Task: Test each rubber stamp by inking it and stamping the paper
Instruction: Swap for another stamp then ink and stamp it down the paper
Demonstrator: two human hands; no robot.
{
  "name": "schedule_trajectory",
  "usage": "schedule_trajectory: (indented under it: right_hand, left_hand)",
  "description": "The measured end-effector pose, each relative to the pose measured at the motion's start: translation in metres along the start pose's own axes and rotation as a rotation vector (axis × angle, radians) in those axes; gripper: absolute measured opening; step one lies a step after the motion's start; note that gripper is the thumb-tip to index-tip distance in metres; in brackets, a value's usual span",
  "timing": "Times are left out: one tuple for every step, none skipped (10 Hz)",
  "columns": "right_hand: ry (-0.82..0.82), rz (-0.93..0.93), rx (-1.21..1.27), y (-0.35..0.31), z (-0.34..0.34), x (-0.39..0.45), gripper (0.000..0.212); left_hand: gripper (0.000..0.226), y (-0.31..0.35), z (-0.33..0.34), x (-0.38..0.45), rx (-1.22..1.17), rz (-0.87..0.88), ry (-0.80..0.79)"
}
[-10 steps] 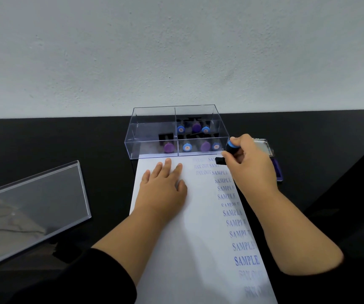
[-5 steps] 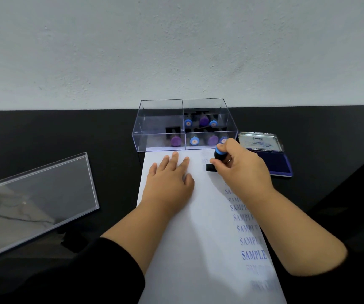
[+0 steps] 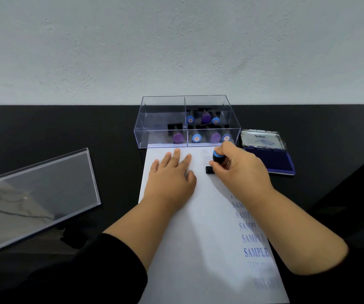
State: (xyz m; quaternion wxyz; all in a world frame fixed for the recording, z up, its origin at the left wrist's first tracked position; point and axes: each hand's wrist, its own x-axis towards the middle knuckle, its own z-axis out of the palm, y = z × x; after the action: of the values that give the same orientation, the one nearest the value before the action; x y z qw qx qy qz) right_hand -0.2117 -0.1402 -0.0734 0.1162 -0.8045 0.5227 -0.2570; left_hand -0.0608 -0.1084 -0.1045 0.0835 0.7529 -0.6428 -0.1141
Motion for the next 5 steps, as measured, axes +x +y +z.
schedule_trajectory:
  right_hand:
    - [0.019,-0.008,-0.002,-0.0002,0.0014,-0.0008,0.015]
    - [0.022,-0.015,-0.002,-0.0004,0.0017,-0.0011,0.014]
    - [0.024,-0.015,-0.006,-0.0004,0.0019,-0.0011,0.013]
    - [0.033,-0.012,-0.004,-0.0004,0.0023,-0.0008,0.013]
    - [0.028,-0.009,-0.006,0.0,0.0023,-0.001,0.013]
  left_hand:
    - [0.053,0.0005,0.0002,-0.0007,-0.005,-0.002,0.0]
    - [0.053,0.0003,0.0001,-0.0008,-0.008,0.0,0.0]
    - [0.053,0.0005,0.0,-0.0004,-0.01,0.0,0.0]
    - [0.053,0.001,-0.0004,-0.0002,-0.007,-0.001,-0.002]
    - [0.053,0.0011,-0.0005,-0.0003,-0.001,-0.004,-0.006]
